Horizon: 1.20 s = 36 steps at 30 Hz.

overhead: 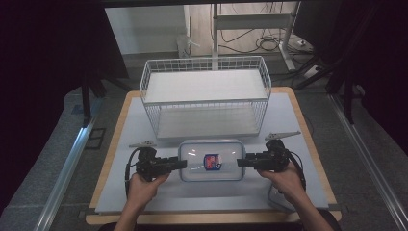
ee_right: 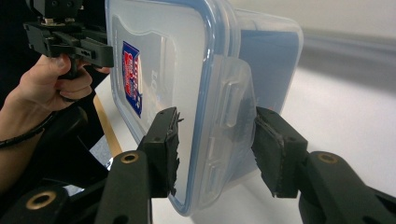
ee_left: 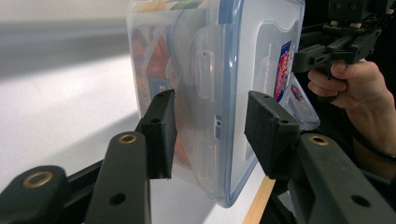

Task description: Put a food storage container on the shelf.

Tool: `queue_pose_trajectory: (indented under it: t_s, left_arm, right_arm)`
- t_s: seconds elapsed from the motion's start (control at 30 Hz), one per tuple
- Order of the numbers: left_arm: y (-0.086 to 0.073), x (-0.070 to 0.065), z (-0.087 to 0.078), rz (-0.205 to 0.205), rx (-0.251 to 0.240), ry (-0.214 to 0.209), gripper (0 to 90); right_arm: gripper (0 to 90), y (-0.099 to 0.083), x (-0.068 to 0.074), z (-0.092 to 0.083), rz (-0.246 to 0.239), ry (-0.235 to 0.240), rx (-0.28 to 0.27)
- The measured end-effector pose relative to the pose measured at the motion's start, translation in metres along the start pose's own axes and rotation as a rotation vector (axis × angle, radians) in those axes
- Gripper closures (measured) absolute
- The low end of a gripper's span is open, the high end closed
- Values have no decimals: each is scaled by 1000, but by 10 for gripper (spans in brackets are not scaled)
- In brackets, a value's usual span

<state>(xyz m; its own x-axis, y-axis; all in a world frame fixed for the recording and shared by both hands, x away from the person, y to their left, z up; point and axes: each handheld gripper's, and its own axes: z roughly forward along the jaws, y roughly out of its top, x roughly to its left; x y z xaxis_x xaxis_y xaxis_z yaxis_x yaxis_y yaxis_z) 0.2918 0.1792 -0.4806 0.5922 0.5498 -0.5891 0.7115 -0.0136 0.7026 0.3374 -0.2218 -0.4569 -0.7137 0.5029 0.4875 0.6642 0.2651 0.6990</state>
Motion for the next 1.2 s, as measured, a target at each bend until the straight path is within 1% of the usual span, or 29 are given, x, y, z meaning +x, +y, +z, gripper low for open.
queue_pose_trajectory:
  t_s: [0.13,0.17,0.2,0.23,0.3,0.33,0.4,0.43,0.47,0.5,0.53,0.57,0.63,0.7,0.77,0.8,0.83,0.87,1.0,1.03,1.07,1.1,1.17,1.2]
  left_arm:
    - [8,-4,-5,25,-16,3,543]
    - [12,-6,-7,35,-21,7,542]
    - [20,-9,-11,51,-29,12,541]
    - [24,-11,-13,59,-33,14,541]
    - [32,-15,-16,72,-41,18,541]
    - [32,-15,-16,72,-41,18,540]
    - [39,-18,-19,84,-49,22,540]
    - [46,-20,-22,94,-58,25,539]
    - [46,-20,-22,94,-58,25,539]
    - [53,-22,-24,97,-69,27,539]
    - [56,-22,-25,96,-75,26,538]
    - [56,-22,-25,96,-75,26,538]
    - [61,-23,-26,99,-82,24,538]
    - [66,-24,-28,100,-87,23,538]
    - [75,-26,-30,104,-93,26,537]
    - [75,-26,-30,104,-93,26,537]
    - [77,-27,-31,106,-97,27,537]
    - [83,-29,-33,112,-105,31,537]
    - [96,-33,-38,124,-120,38,535]
    - [96,-33,-38,124,-120,38,535]
    - [99,-34,-38,124,-123,40,535]
    - [106,-36,-40,127,-129,43,535]
    - [112,-37,-41,129,-135,44,535]
    - [112,-37,-41,129,-135,44,534]
  right_arm:
    - [528,8,4,-4,-18,1,-20]
    - [528,15,8,-6,-36,-2,-31]
    - [528,18,10,-8,-42,-4,-35]
    - [528,22,11,-9,-49,-6,-41]
    - [528,29,15,-13,-61,-8,-52]
    - [528,29,15,-13,-61,-8,-52]
    - [528,36,18,-16,-73,-9,-65]
    - [528,43,20,-18,-81,-11,-74]
    - [528,43,20,-18,-81,-11,-74]
    - [528,49,21,-20,-88,-12,-83]
    - [529,52,22,-20,-92,-13,-87]
    - [529,52,22,-20,-92,-13,-87]
    - [529,61,23,-23,-98,-14,-100]
    - [530,64,24,-24,-99,-12,-104]
    - [531,72,24,-26,-102,-10,-113]
    - [531,72,24,-26,-102,-10,-113]
    - [531,77,25,-28,-105,-8,-120]
    - [531,80,26,-29,-105,-8,-123]
    - [531,92,29,-33,-117,-6,-141]
    - [531,92,29,-33,-117,-6,-141]
    - [531,96,29,-34,-120,-5,-146]
    - [531,103,30,-36,-122,-4,-152]
    - [531,110,30,-38,-126,-4,-160]
    - [531,110,30,-38,-126,-4,-160]
